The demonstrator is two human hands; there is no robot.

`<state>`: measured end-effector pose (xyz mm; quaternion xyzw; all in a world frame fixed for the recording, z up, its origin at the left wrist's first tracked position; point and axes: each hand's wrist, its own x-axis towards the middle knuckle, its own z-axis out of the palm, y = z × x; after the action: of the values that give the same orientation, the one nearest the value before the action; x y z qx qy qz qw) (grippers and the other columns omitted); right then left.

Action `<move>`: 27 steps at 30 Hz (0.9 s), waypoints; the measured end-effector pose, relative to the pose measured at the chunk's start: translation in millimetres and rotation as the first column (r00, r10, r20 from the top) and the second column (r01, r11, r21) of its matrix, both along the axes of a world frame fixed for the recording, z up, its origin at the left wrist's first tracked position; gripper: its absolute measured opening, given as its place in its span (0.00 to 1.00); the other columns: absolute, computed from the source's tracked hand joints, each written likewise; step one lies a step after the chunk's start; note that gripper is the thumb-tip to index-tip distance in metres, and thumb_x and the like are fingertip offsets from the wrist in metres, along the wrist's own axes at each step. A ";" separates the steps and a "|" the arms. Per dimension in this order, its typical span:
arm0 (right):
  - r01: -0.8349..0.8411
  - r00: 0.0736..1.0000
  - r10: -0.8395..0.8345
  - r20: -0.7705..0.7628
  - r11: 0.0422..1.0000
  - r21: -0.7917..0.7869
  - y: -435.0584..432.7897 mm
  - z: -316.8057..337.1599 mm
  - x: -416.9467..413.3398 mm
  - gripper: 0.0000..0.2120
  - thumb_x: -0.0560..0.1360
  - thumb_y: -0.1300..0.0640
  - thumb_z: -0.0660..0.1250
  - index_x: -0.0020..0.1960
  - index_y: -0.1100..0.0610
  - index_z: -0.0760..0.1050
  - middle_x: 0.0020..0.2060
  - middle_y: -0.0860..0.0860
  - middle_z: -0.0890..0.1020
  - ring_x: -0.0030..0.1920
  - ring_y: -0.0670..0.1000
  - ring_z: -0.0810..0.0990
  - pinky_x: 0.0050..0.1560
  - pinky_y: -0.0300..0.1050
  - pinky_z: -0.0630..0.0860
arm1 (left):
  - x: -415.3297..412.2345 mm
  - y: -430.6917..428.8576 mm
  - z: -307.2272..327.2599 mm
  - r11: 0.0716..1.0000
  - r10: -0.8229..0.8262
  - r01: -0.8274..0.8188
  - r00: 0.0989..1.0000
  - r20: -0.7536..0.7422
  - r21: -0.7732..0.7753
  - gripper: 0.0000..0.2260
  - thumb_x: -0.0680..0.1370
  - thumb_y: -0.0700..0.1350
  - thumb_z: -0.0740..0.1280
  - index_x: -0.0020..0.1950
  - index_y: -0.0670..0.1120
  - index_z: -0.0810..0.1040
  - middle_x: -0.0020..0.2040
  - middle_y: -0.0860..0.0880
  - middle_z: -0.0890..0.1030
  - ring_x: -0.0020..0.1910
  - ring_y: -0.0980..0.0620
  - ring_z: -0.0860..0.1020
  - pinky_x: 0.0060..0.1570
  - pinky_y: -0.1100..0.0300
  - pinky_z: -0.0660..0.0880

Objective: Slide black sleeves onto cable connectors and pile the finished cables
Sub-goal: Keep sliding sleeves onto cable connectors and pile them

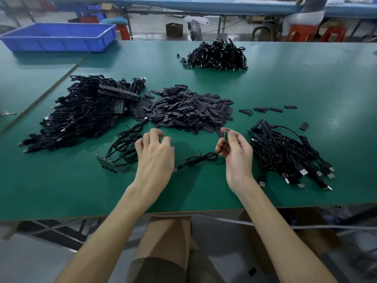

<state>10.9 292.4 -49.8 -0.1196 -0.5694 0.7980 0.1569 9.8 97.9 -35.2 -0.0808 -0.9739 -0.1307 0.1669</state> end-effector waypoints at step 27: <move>-0.148 0.985 0.164 -0.059 0.966 0.213 -5.6 -5.9 -6.4 0.06 0.82 0.57 0.69 0.55 0.54 0.84 0.50 0.51 0.88 0.56 0.52 0.86 0.58 0.45 0.81 | -12.6 56.0 -4.8 0.673 -0.402 0.188 0.905 0.140 0.715 0.15 0.82 0.49 0.67 0.35 0.57 0.75 0.28 0.57 0.75 0.26 0.59 0.68 0.28 0.70 0.66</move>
<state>4.5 286.8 -55.7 -0.0270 -0.6508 0.7481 0.1267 -2.7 153.8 -40.0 -0.1514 -0.8421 -0.5173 0.0184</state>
